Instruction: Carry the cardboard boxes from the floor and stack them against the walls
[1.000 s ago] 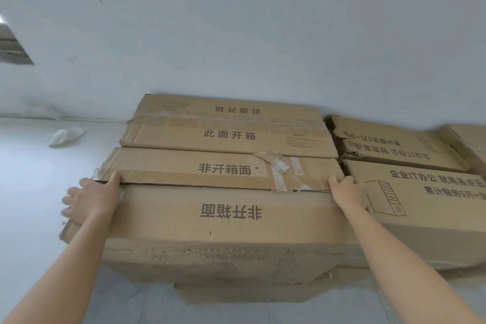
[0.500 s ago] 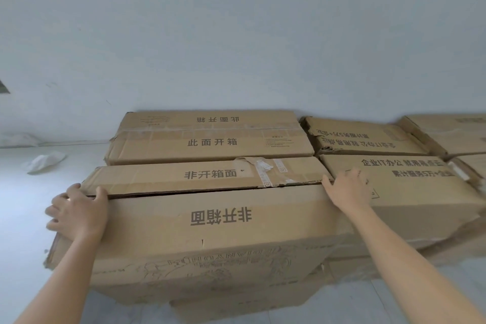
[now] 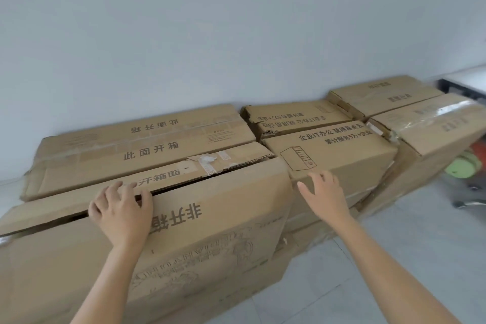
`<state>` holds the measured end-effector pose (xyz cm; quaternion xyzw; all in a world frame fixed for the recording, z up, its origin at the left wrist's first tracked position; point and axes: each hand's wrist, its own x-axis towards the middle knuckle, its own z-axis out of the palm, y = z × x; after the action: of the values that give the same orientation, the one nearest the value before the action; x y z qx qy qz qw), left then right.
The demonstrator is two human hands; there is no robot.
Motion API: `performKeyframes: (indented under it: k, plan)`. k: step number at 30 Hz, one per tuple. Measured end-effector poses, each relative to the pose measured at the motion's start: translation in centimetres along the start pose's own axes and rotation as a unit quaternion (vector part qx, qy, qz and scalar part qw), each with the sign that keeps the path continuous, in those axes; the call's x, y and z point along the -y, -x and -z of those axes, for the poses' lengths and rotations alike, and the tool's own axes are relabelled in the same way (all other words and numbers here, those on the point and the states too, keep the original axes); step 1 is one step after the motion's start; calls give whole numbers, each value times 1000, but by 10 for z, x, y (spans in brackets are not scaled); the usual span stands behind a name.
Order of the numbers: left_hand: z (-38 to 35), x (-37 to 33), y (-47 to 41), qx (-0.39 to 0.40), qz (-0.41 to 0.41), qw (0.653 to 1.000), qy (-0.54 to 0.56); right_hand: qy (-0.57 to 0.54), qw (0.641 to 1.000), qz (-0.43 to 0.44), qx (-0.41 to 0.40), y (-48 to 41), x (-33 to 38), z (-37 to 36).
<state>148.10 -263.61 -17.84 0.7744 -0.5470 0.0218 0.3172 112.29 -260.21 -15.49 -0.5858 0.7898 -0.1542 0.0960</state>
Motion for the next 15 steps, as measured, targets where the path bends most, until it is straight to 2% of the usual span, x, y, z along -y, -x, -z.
performKeyframes:
  k: [6, 10, 15]
  plan:
    - [-35, -106, 55, 88, -195, 976, 43, -66, 992, -103, -33, 63, -63, 19]
    - [-51, -178, 89, 160, -275, 944, 84, -83, 975, -193, -71, 115, -121, 34]
    - [-61, -271, 160, 226, -352, 895, 158, -93, 937, -318, -115, 194, -192, 54]
